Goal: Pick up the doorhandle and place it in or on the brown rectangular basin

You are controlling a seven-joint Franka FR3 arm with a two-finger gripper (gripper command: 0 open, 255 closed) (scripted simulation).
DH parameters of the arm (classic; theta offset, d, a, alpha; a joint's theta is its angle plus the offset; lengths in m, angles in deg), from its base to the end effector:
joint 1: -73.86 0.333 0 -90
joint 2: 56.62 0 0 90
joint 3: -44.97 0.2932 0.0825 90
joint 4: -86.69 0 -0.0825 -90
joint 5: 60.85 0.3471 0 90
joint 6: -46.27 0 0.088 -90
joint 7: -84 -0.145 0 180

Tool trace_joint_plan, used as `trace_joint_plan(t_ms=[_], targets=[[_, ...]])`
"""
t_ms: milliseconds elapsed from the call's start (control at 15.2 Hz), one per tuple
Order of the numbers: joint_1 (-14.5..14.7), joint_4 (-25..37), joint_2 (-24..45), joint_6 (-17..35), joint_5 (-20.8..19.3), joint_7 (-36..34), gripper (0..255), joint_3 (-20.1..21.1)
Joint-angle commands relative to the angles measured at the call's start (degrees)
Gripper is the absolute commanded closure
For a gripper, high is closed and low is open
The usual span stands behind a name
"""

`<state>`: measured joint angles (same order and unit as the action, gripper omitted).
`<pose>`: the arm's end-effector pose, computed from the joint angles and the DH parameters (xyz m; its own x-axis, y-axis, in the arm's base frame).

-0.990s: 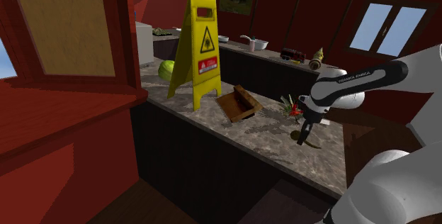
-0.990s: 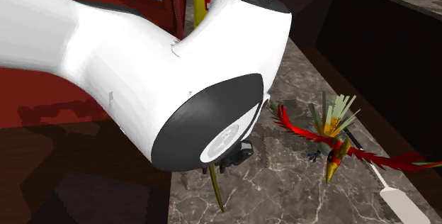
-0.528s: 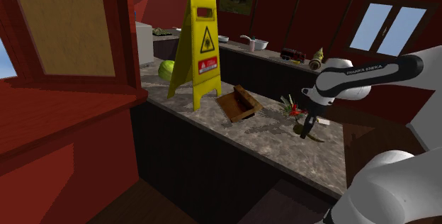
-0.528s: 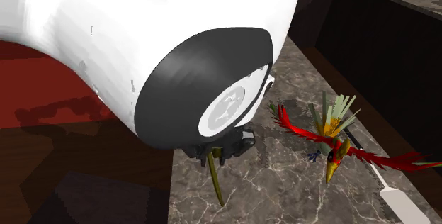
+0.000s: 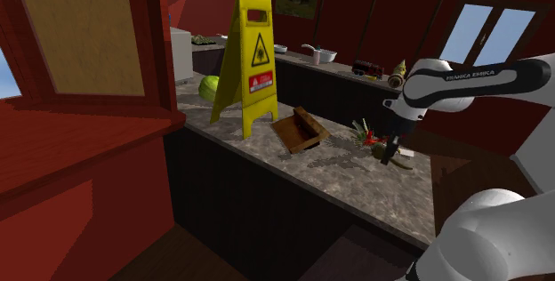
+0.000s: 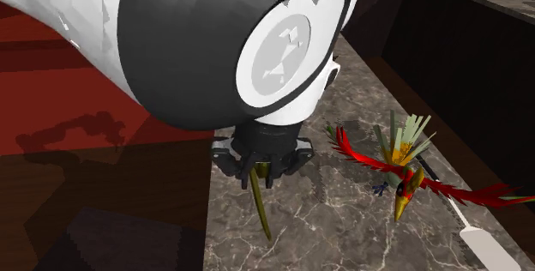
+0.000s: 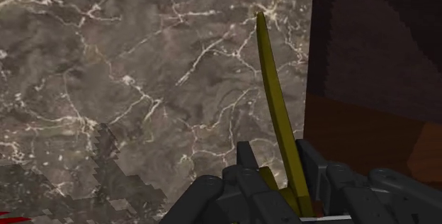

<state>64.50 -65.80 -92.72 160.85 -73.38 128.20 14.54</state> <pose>0.2530 -0.2129 0.3621 0.9613 0.2746 0.0234 0.2752 -0.9520 -0.1343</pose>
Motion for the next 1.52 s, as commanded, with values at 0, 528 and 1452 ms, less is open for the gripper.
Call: trace_joint_plan(t_ms=[0,528,1452], targets=[[0.00,1.15,-0.71,-1.87,0.23,-0.18,255,0.53],[7.05,11.57,13.02,1.32,6.77,-0.60,255,-0.08],[13.10,43.25,46.16,-1.56,25.26,4.28,255,-0.45]])
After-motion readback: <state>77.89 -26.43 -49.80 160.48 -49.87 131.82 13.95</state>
